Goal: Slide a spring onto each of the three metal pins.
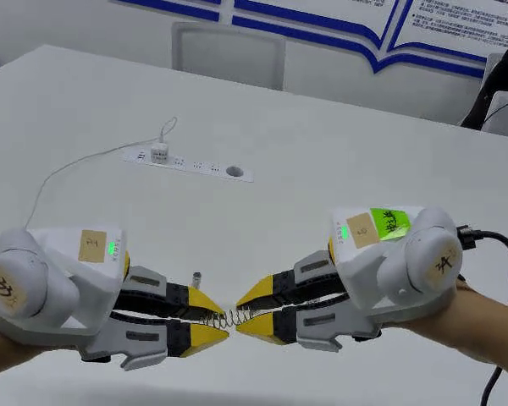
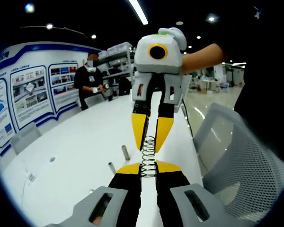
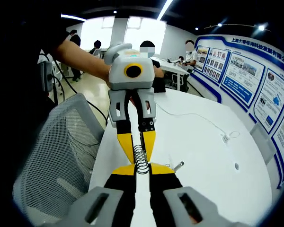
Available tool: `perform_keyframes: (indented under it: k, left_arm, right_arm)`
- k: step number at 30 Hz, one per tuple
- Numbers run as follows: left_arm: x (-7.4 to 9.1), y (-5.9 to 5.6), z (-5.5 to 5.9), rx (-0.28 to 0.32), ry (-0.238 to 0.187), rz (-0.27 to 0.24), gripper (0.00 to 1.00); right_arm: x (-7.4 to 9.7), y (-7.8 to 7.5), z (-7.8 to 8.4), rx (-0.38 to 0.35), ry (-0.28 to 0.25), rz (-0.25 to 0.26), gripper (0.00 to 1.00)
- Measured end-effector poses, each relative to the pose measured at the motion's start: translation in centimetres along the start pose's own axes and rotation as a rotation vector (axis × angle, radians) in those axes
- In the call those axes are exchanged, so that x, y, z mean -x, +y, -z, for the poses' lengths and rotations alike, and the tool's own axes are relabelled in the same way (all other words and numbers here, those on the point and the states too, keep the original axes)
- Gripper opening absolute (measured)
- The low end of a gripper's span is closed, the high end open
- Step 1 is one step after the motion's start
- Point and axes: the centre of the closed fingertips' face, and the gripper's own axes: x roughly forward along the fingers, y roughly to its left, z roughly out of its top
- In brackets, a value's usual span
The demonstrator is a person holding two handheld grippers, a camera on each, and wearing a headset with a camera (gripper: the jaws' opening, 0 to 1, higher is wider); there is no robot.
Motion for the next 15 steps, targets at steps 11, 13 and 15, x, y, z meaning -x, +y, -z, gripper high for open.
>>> perform_keyframes:
  k: [11,13,15]
  left_arm:
    - [-0.02,0.01,-0.66,-0.024,0.0,-0.004,0.1]
    - [-0.03,0.02,-0.62,-0.025,0.001,-0.004,0.1]
    - [-0.07,-0.07,-0.49,-0.022,0.006,0.002,0.1]
  right_arm:
    - [0.46,-0.11,-1.02,-0.075,-0.078,-0.016,0.1]
    - [0.44,-0.09,-1.05,-0.073,-0.078,-0.017,0.1]
    - [0.38,0.02,-1.11,-0.076,-0.082,-0.022,0.1]
